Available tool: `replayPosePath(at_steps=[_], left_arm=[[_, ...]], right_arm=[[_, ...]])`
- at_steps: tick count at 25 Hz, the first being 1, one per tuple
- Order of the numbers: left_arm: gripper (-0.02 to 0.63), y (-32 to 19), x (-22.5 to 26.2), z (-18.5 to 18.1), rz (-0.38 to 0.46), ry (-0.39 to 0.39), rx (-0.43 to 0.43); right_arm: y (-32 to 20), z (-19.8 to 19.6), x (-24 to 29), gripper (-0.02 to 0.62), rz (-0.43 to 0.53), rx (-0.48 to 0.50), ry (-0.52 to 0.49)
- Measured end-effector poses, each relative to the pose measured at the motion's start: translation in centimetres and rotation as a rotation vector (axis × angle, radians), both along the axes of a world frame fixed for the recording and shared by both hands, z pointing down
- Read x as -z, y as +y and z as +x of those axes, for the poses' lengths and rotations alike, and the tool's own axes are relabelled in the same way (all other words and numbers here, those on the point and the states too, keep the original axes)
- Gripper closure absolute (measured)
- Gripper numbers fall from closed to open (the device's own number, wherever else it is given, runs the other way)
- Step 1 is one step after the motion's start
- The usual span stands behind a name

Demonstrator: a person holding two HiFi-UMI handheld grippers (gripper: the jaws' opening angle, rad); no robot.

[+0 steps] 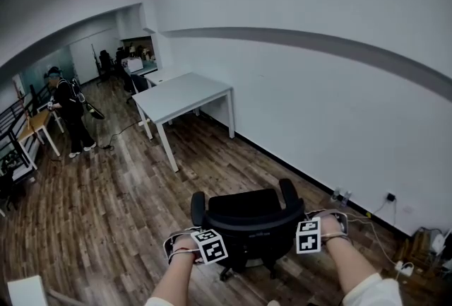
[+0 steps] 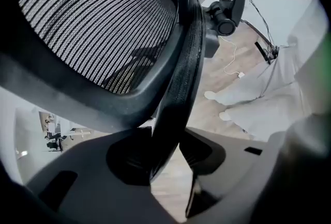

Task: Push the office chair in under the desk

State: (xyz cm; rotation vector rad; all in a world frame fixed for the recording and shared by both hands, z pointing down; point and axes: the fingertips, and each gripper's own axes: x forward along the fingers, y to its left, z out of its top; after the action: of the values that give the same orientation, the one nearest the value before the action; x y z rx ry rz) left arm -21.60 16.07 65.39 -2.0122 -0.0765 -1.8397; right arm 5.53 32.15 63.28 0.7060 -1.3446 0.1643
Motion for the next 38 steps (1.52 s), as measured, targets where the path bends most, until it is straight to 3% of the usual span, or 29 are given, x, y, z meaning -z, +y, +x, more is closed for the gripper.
replayPosePath(at_steps=[18, 25, 38], left_arm=[[0.437, -7.6, -0.1, 6.2, 0.022, -0.011, 0.102], [0.437, -10.3, 0.0, 8.4, 0.048, 0.005, 0.114], [0.442, -16.0, -0.3, 12.5, 0.024, 0.008, 0.107]], right_arm=[[-9.3, 7.1, 0.3, 0.453, -0.019, 0.099, -0.004], [-12.4, 9.5, 0.6, 0.454, -0.016, 0.123, -0.002], [-19.1, 14.1, 0.3, 0.453, -0.023, 0.131, 0.013]])
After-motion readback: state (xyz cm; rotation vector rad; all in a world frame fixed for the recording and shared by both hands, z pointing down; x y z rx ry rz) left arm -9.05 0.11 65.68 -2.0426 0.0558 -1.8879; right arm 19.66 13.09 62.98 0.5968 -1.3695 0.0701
